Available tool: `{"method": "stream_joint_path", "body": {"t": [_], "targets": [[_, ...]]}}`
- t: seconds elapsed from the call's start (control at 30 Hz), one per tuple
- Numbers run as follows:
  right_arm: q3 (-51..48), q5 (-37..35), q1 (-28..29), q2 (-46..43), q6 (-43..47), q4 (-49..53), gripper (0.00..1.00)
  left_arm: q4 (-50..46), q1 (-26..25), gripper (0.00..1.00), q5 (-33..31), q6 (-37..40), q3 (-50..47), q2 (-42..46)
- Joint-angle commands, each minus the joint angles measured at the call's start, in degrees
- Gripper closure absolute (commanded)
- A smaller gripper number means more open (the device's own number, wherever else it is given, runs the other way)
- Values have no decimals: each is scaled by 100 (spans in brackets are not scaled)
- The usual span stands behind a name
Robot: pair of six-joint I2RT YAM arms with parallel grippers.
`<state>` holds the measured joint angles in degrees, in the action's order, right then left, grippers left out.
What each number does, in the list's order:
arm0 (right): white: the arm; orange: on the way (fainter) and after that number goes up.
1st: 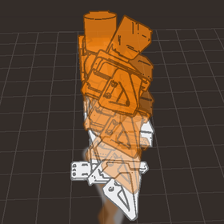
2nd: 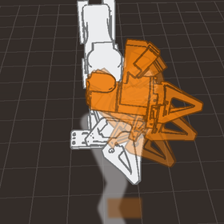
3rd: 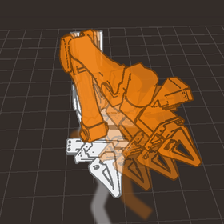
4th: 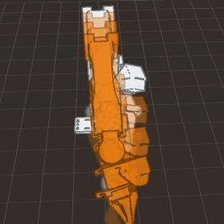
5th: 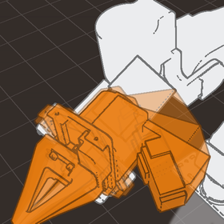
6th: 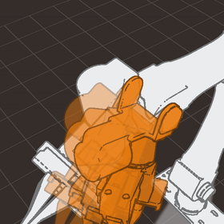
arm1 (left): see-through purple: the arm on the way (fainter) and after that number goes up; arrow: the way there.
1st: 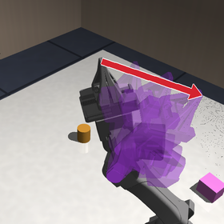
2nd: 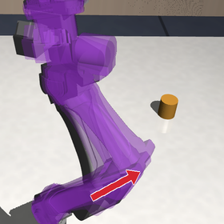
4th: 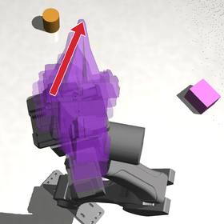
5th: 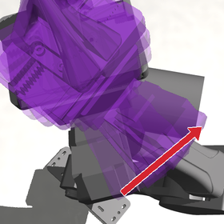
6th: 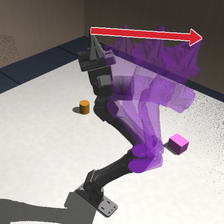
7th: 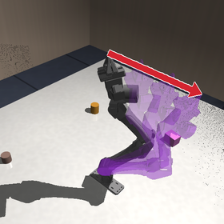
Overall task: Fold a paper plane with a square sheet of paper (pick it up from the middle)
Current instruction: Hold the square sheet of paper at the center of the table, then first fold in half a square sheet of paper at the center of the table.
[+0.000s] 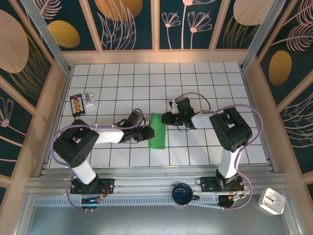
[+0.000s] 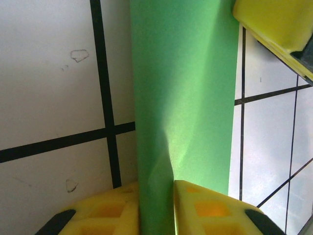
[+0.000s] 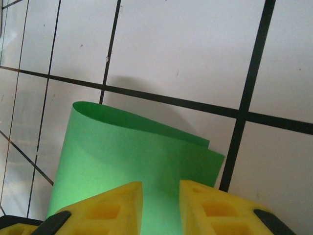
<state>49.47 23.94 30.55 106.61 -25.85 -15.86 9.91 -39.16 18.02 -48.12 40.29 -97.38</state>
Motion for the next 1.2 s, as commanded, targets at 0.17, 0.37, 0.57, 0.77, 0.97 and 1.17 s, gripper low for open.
{"method": "stream_joint_path", "body": {"t": [0.17,0.37,0.57,0.77,0.97,1.17], "targets": [[112,-162,48,443,-2,-14,75,-306,35,71,-598,197,-16,-238],[98,-232,48,569,27,12,77,-422,32,63,-659,270,112,-193],[47,-259,48,595,61,31,78,-793,52,49,-959,510,354,-202],[36,-259,48,626,61,5,79,-1034,88,41,-1131,704,545,-212],[62,-232,48,656,62,17,79,-1129,67,43,-776,848,820,-494],[123,-198,152,660,62,32,79,-1261,31,48,-807,989,1014,-662]]}}
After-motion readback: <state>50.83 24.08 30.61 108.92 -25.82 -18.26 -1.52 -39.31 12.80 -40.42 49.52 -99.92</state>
